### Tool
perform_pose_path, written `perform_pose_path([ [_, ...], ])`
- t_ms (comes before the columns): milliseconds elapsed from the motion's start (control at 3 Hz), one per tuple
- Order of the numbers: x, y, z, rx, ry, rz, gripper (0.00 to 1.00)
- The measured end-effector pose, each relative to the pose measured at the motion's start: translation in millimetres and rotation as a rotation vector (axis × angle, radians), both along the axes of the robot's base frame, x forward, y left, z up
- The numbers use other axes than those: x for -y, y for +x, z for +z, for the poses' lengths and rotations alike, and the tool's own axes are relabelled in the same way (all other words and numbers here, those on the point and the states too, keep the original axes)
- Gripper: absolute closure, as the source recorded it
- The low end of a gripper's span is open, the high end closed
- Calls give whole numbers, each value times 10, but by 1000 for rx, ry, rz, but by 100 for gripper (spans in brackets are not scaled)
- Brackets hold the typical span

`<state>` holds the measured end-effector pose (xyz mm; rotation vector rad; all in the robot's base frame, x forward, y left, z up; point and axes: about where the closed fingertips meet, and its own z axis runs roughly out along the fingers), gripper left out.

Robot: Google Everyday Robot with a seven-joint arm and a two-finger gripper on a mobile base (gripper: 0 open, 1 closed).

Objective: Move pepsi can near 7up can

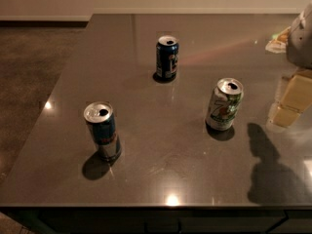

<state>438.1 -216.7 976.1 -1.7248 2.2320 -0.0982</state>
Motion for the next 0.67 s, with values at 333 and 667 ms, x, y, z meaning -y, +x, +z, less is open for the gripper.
perform_pose_path([
  [333,0,0,0,0,0,0,0],
  [667,-25,73,28,-3,-1,-7,0],
])
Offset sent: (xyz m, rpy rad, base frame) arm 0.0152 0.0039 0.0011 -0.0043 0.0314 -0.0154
